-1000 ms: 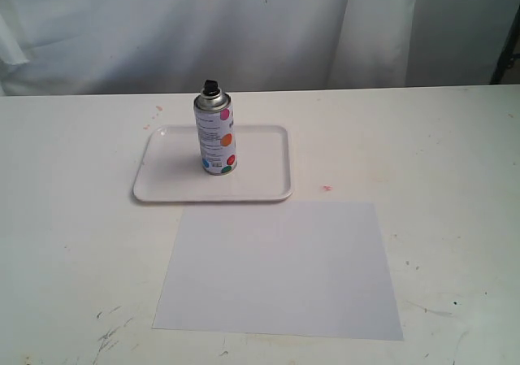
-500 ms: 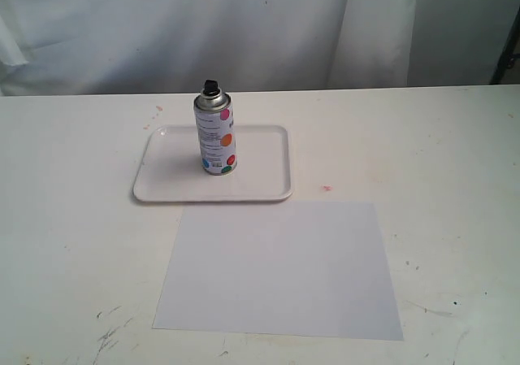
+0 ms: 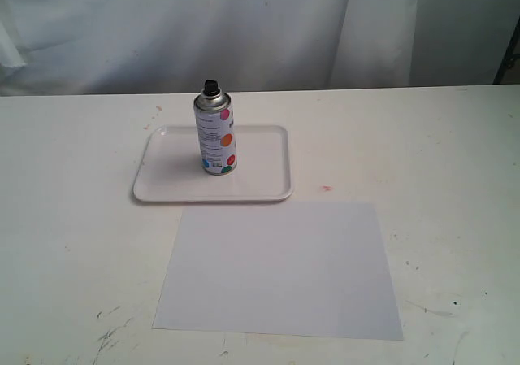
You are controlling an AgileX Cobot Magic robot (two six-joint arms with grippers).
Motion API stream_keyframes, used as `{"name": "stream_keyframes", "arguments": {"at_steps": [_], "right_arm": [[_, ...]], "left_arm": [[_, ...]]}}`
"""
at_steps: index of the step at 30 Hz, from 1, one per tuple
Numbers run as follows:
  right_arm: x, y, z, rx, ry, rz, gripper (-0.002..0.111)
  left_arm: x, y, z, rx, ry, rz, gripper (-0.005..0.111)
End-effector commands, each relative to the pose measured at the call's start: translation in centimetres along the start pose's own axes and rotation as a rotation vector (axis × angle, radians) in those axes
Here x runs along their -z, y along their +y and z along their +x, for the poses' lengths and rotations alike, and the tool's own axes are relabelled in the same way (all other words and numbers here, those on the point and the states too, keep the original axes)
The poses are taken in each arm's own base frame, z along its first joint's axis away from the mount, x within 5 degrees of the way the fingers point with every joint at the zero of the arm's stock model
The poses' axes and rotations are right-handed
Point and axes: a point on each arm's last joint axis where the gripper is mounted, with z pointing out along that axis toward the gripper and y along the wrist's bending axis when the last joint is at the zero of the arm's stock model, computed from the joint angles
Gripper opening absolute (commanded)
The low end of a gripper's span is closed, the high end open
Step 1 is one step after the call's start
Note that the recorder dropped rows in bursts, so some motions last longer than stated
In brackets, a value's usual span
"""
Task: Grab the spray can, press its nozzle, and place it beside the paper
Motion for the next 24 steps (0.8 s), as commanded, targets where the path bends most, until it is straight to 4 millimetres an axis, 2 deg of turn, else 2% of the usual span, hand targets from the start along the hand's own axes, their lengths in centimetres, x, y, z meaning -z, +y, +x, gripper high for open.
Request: {"name": "stream_keyframes", "arguments": {"at_steps": [1, 9, 12, 14, 18, 24], "right_arm": [[0.0, 0.0, 0.1, -0.001, 0.002, -0.002, 0.0], [1.0, -0.4, 0.3, 0.021, 0.016, 0.063, 0.0], [1.3, -0.8, 1.5, -0.015, 0.045, 0.122, 0.0], [1.6, -1.2, 3.1, -0.07, 0.065, 0.185, 0.0], [2.5, -1.2, 5.2, -0.07, 0.074, 0.218, 0.0], [2.6, -1.1, 5.8, -0.022, 0.103, 0.207, 0.0]], "left_arm": [[0.0, 0.0, 0.1, 0.007, -0.001, -0.003, 0.0], [0.0, 0.0, 0.1, 0.007, -0.001, -0.003, 0.0], [0.0, 0.0, 0.1, 0.007, -0.001, -0.003, 0.0], [0.0, 0.0, 0.1, 0.007, -0.001, -0.003, 0.0], [0.0, 0.0, 0.1, 0.007, -0.001, -0.003, 0.0], [0.0, 0.0, 0.1, 0.007, -0.001, -0.003, 0.0]]}}
